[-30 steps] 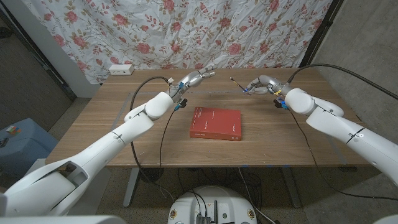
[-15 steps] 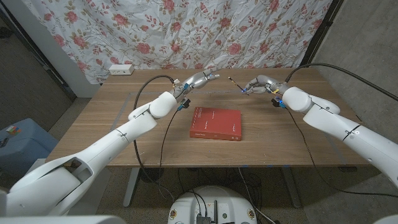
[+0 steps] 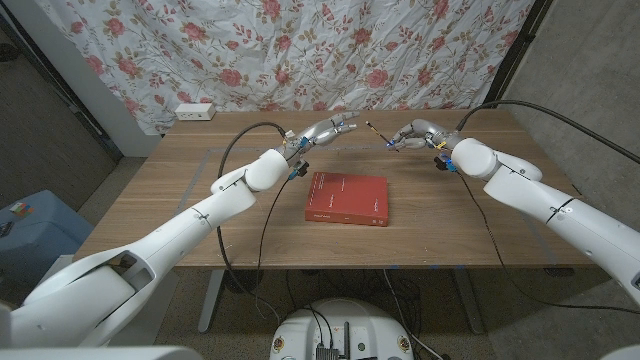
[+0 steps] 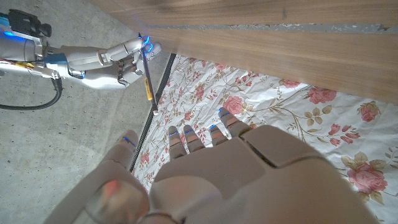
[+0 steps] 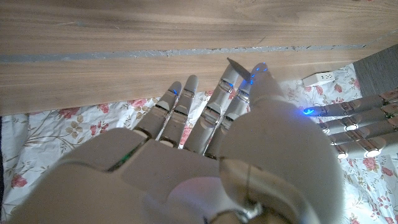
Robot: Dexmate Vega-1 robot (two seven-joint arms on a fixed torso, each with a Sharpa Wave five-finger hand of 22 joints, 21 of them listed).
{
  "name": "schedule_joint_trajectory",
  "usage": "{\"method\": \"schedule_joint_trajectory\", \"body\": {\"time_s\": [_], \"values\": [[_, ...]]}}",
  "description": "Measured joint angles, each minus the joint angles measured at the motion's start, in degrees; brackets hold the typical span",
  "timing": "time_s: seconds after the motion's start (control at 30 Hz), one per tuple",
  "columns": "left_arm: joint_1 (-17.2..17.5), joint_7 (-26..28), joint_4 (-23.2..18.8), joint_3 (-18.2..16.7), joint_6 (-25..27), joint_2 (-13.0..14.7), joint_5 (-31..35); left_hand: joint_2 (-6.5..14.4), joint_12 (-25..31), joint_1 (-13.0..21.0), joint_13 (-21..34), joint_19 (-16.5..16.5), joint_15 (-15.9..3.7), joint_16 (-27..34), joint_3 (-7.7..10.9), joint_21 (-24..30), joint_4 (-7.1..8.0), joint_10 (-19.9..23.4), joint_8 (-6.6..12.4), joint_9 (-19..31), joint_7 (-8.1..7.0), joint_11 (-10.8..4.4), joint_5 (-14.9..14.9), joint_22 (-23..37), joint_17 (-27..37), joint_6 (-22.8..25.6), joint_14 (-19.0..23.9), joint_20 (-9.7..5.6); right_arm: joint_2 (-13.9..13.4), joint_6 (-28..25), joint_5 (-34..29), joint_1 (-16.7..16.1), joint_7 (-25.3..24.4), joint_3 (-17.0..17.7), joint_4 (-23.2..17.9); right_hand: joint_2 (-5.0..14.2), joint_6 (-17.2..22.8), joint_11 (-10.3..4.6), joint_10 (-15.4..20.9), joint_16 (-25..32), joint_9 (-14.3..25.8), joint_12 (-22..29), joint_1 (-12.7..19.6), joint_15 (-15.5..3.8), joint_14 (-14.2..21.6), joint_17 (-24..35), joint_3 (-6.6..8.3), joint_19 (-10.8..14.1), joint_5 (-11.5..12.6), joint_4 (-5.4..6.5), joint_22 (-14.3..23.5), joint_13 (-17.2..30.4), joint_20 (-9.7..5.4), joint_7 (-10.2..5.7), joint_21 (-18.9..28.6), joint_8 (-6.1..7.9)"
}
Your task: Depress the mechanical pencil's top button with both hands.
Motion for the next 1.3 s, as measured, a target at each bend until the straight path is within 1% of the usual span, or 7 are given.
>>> {"method": "schedule_joint_trajectory", "body": {"time_s": [0.3, 0.37, 0.73, 0.83, 1.07, 1.2, 1.3], "values": [[-0.2, -0.3, 0.6, 0.4, 0.0, -0.4, 0.2, 0.0, 0.0, 0.0, 0.0, 0.0, 0.00, 0.0, 0.19, 0.0, 0.64, -0.6, 0.00, 0.0, -0.31, 0.22, 0.0, 0.0, 0.0, -0.3, 0.0, 0.00, 0.4, 0.1, -0.2, 0.7, -0.2, -0.5, 0.7, -0.01, -0.1, 0.00, 0.0, 0.0, 0.0, 0.0, 0.0, 0.00, 0.0, 0.0, 0.00, 0.0, 0.0, 0.00, 0.0, 0.0, 0.00, -0.09, 0.0, -0.17], [-0.3, -0.4, 0.7, 0.5, -0.1, -0.4, 0.3, 0.0, 0.1, 0.0, 0.0, 0.0, 0.00, 0.0, 0.24, 0.0, 0.69, -0.6, 0.00, 0.0, -0.30, 0.23, 0.4, 0.0, 0.0, -0.7, 0.0, 0.00, 0.5, 0.1, -0.3, 0.8, -0.2, -0.7, 0.8, -0.01, -0.1, 0.00, 0.0, 0.0, 0.0, 0.0, 0.0, 0.00, 0.0, 0.0, -0.30, 0.0, 0.0, -0.31, 0.0, 0.0, 0.00, -0.09, 0.0, -0.22], [-0.4, -0.8, 0.8, 0.9, -0.2, -0.6, 0.6, 0.0, 1.6, 0.0, 0.0, 0.0, 0.00, 0.0, 0.95, 0.0, 1.40, 3.6, 0.00, 0.0, -0.41, 3.41, 0.4, 0.0, -0.3, -3.1, 0.4, 0.00, 0.8, 0.2, -0.6, 1.2, -0.2, -1.2, 1.3, -0.02, -0.1, 0.00, 0.0, 0.4, 0.0, 0.0, 0.0, 0.00, 0.0, 0.0, -0.30, 0.0, 0.0, -0.31, 0.0, 0.0, 0.00, -0.09, 0.0, -0.38], [-0.4, -0.9, 0.6, 0.9, -0.2, -0.6, 0.6, 0.0, 1.7, 0.0, 0.0, 0.2, 0.23, 0.0, 0.95, 0.0, 1.40, 4.4, 0.00, 0.0, -0.09, 3.57, 0.4, 0.0, -0.3, -3.4, 0.7, -0.21, 0.9, 0.2, -0.6, 1.3, -0.2, -1.2, 1.3, -0.02, -0.1, 0.00, 0.0, 0.4, 0.0, 0.0, 0.0, 0.00, 0.0, 0.0, -0.30, 0.0, 0.0, -0.31, 0.0, 0.0, 0.00, -0.09, 0.0, -0.41], [-0.2, -1.1, 0.2, 1.0, 0.0, -0.5, 0.6, 0.0, 2.0, 0.0, 0.0, 0.4, 0.01, 0.0, 0.95, 0.4, 1.40, 4.9, 0.00, 0.1, -0.40, 4.00, 0.4, 0.0, -0.3, -3.7, 1.0, 0.00, 1.0, 0.2, -0.6, 1.4, -0.2, -1.4, 1.4, -0.02, -0.1, 0.00, 0.0, 0.4, 0.0, 0.0, 0.0, 0.00, 0.0, 0.0, -0.47, 0.0, 0.0, -0.14, 0.0, 0.0, 0.00, -0.09, 0.0, -0.21], [-0.1, -1.2, 0.0, 1.0, 0.1, -0.4, 0.5, 0.0, 2.0, 0.0, 0.0, 0.4, 0.01, 0.0, 0.95, 0.4, 1.40, 5.2, 0.00, 0.1, -0.10, 4.30, 0.4, 0.0, -0.3, -4.0, 1.0, 0.00, 1.0, 0.1, -0.7, 1.4, -0.2, -1.4, 1.4, -0.01, -0.1, 0.00, 0.0, 0.4, 0.0, 0.0, 0.0, 0.00, 0.0, 0.0, -0.47, 0.0, 0.0, -0.14, 0.0, 0.0, 0.00, -0.09, 0.0, -0.21], [0.0, -1.4, -0.2, 1.0, 0.3, -0.3, 0.5, 0.0, 2.0, 0.0, 0.0, 0.4, 0.00, 0.0, 1.37, 0.4, 1.47, 5.2, 0.00, 0.1, -0.10, 4.31, 0.4, 0.0, -0.3, -4.0, 1.0, 0.00, 1.1, 0.0, -0.7, 1.4, -0.3, -1.5, 1.4, 0.21, -0.1, 0.00, 0.0, 0.4, 0.0, 0.0, 0.2, 0.00, 0.0, 0.0, -0.47, 0.0, 0.0, -0.14, 0.0, 0.1, 0.00, -0.09, 0.0, -0.21]]}}
